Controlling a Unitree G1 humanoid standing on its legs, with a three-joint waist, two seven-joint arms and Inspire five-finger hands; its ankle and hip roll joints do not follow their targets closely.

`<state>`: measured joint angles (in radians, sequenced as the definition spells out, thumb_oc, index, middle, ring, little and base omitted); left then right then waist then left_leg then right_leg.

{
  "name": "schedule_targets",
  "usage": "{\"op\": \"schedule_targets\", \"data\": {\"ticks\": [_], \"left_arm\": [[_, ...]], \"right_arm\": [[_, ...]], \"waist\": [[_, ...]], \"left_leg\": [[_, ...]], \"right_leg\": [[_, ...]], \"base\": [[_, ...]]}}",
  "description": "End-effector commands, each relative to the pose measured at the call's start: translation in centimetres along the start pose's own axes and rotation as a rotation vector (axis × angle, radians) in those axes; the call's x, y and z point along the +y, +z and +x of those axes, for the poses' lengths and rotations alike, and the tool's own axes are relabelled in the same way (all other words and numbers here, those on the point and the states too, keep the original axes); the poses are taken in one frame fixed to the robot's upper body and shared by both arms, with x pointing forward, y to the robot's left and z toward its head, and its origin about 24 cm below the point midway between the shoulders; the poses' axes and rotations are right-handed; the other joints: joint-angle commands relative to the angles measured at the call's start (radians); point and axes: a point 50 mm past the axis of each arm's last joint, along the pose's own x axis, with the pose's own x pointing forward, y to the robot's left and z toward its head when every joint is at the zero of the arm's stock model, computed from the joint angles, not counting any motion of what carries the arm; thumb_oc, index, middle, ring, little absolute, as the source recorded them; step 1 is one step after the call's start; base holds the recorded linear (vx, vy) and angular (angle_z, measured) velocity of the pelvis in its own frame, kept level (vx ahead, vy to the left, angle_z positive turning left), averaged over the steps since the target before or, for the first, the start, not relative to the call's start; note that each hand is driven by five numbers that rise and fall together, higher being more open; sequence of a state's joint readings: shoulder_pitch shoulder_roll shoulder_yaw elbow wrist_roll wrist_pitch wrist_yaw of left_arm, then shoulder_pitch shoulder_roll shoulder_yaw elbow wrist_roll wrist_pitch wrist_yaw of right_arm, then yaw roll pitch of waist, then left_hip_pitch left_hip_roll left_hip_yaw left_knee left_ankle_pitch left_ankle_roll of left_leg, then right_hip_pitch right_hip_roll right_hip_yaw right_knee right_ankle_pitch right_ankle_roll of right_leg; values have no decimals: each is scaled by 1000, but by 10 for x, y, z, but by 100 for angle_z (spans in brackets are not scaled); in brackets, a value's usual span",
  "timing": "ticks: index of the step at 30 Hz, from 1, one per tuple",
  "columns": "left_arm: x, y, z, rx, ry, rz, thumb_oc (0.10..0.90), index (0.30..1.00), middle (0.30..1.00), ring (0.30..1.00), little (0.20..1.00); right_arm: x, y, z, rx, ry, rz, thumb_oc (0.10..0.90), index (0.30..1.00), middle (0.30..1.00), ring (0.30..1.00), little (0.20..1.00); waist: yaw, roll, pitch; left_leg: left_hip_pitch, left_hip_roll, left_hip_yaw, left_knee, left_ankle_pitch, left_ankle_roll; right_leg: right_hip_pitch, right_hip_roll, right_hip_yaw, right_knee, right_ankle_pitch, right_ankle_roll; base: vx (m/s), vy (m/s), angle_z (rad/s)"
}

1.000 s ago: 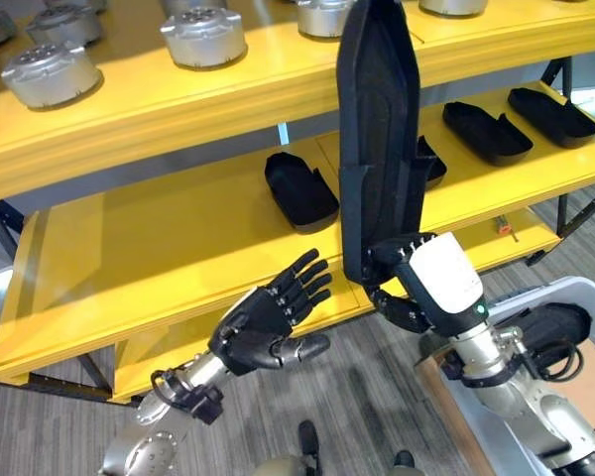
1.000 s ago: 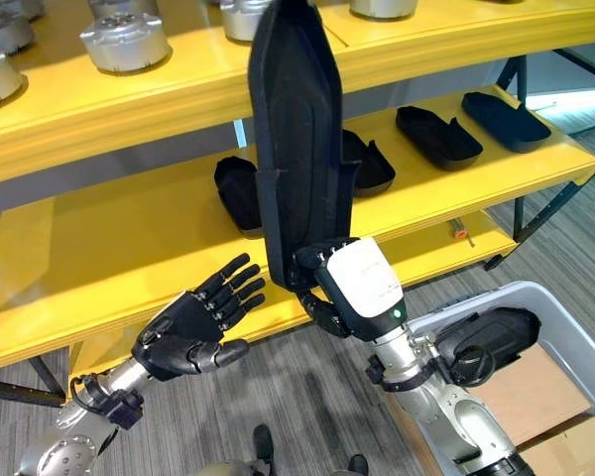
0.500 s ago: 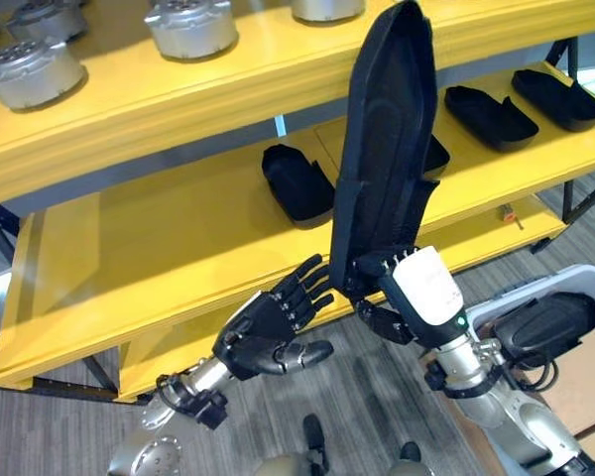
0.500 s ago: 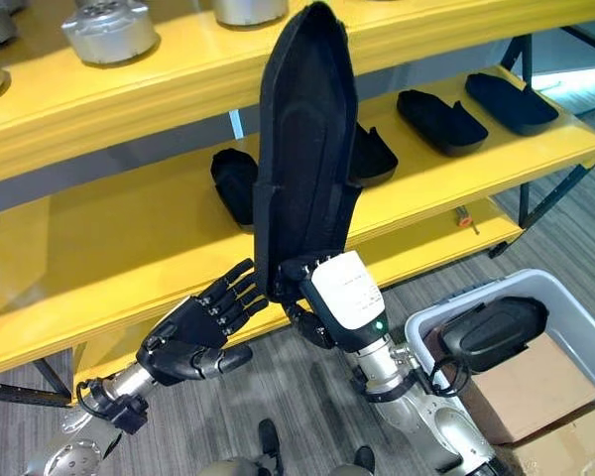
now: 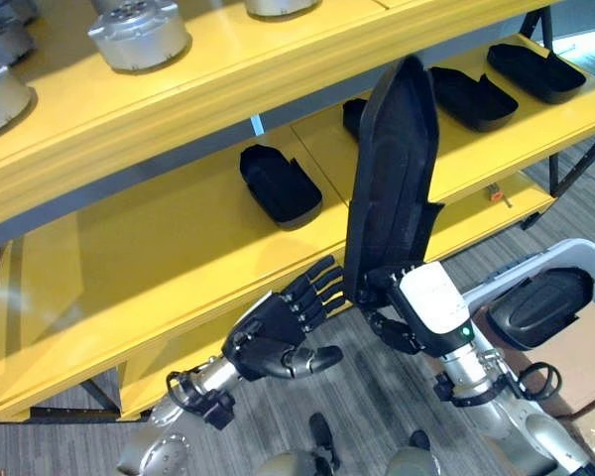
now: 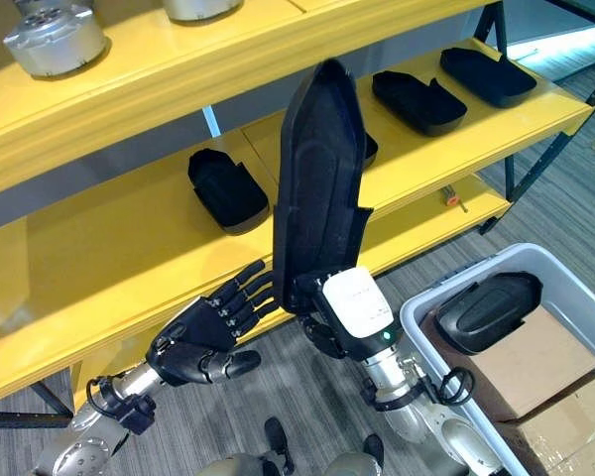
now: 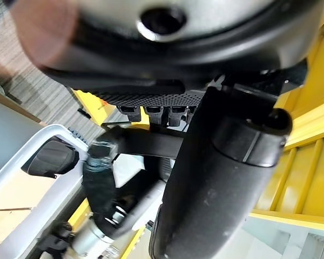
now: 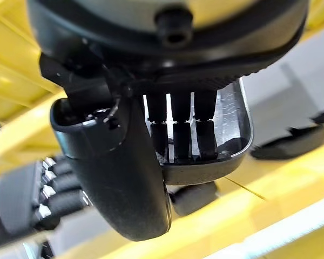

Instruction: Move parts from the plastic box to the shelf.

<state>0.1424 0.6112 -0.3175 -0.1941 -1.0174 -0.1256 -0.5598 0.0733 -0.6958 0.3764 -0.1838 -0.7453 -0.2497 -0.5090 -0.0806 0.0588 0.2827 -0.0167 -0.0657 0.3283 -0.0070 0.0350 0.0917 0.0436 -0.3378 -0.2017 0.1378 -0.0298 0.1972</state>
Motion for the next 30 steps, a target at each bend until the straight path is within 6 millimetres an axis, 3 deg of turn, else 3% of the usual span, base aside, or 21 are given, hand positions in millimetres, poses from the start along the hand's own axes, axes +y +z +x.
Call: {"op": "schedule_targets", "data": {"ticks": [1, 16, 22, 27, 28, 29, 30], "left_arm": [[-11, 38, 11, -215, -135, 68, 900, 1000, 1000, 1000, 1000], [-9, 35, 9, -213, -123, 43, 900, 1000, 1000, 1000, 1000], [-8, 31, 5, -199, -98, 36, 900, 1000, 1000, 1000, 1000], [-6, 28, -4, -197, -46, 43, 900, 1000, 1000, 1000, 1000], [-5, 28, -6, -193, -36, 47, 900, 1000, 1000, 1000, 1000], [-5, 27, -8, -186, -37, 47, 900, 1000, 1000, 1000, 1000], [-6, 21, -10, -143, -69, 36, 900, 1000, 1000, 1000, 1000]], "right_arm": [[-39, 20, 34, -201, -253, 5, 400, 300, 300, 300, 300], [-29, 18, 29, -272, -186, -47, 400, 300, 300, 300, 300], [-35, 19, 39, -347, -228, -109, 400, 300, 300, 300, 300], [-27, 27, 49, -393, -219, -98, 400, 300, 300, 300, 300], [-24, 28, 51, -397, -215, -100, 400, 300, 300, 300, 300], [-21, 29, 51, -389, -213, -99, 400, 300, 300, 300, 300], [-16, 25, 48, -352, -215, -117, 400, 300, 300, 300, 300]], "waist": [[-2, -32, -17], [10, -38, -3], [59, -40, -20], [127, -40, -28], [138, -43, -31], [144, -42, -37], [137, -27, -54]], "left_leg": [[19, 133, 68, 284, -267, -32], [2, 142, 54, 327, -281, -36], [9, 125, 21, 305, -269, -31], [41, 101, 10, 279, -292, -26], [33, 88, 9, 268, -272, -14], [30, 75, -15, 259, -267, -7], [33, 36, -112, 207, -240, 10]], "right_leg": [[-94, -95, 38, -25, 126, 22], [-100, -117, 32, -7, 137, 29], [-80, -112, -16, 15, 120, 18], [-81, -119, -115, 68, 112, 24], [-86, -124, -126, 83, 119, 8], [-85, -114, -113, 99, 108, 2], [-90, -16, -25, 174, 32, -28]], "base": [[23, 12, -14], [3, 9, -2], [29, 70, 10], [34, 79, 8], [37, 72, -6], [39, 33, 18], [92, 21, 94]]}}
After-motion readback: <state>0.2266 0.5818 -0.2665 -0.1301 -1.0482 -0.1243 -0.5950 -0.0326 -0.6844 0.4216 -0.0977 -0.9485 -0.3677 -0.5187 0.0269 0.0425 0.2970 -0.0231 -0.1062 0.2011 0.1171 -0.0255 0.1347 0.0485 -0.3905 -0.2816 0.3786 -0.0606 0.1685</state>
